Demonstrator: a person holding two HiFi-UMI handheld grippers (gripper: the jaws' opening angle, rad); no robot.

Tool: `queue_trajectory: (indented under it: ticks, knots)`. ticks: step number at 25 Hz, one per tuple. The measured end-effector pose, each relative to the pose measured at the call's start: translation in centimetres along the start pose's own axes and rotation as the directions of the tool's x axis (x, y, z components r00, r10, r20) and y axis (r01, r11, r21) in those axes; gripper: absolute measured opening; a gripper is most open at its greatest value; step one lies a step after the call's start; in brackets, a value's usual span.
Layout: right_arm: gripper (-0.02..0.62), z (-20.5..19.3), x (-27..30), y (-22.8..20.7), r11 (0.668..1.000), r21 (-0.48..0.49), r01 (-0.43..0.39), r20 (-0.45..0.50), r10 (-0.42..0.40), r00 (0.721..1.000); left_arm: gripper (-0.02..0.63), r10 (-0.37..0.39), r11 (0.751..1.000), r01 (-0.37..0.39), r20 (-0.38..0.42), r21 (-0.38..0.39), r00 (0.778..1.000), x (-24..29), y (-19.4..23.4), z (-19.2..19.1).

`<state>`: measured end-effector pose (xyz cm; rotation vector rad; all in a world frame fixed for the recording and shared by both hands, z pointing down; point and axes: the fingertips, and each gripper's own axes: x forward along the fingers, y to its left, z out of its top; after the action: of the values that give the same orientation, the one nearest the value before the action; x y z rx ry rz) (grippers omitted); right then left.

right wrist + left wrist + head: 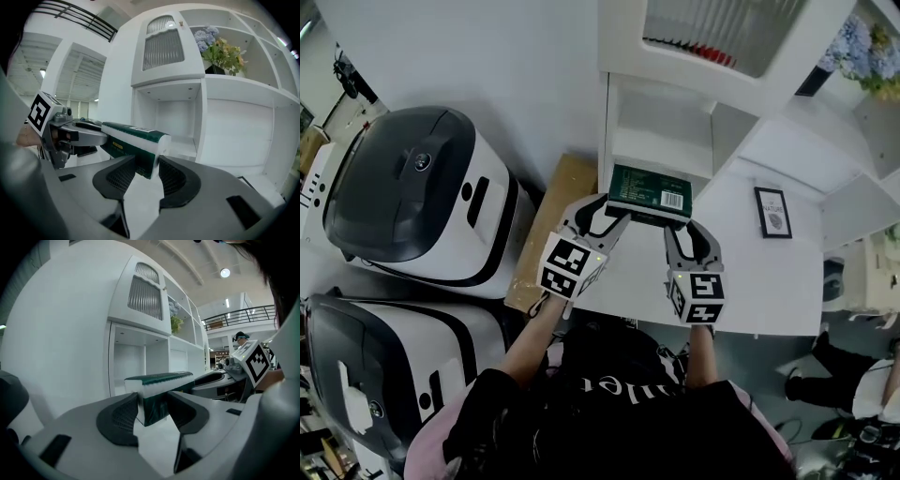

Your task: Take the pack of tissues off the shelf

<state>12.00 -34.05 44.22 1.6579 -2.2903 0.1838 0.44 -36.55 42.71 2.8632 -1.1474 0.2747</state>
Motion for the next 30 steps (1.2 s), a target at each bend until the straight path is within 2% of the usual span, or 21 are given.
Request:
queue_trajectory:
  ticks: [9,16,24,30]
  knots:
    - [0.181,-1.2,-4.7,6.1,1.000,-0.005,0.029,-0.010,-0.029,1.000,0.206,-0.025,0.999,0.026,0.027,-0.034,0.999,-7.1,-1.6,-1.8]
    - [0.181,-2.1,-7.2,8.7,0.999,-0.021,0.042,-0.020,-0.042,0.999,0.206,-0.036,0.998,0.038,0.041,-0.056,0.999,-10.3,-2.8,-2.8]
    - [0.179,-2.5,-10.7,8.6,0.997,-0.035,0.062,-0.010,-0.063,0.998,0.206,-0.060,0.997,0.062,0.064,-0.045,0.996,-11.6,-5.7,-2.3]
    - [0.178,-3.9,-15.8,6.6,0.997,-0.030,0.072,-0.009,-0.073,0.997,0.206,-0.069,0.996,0.072,0.060,-0.043,0.996,-12.0,-11.2,-1.7]
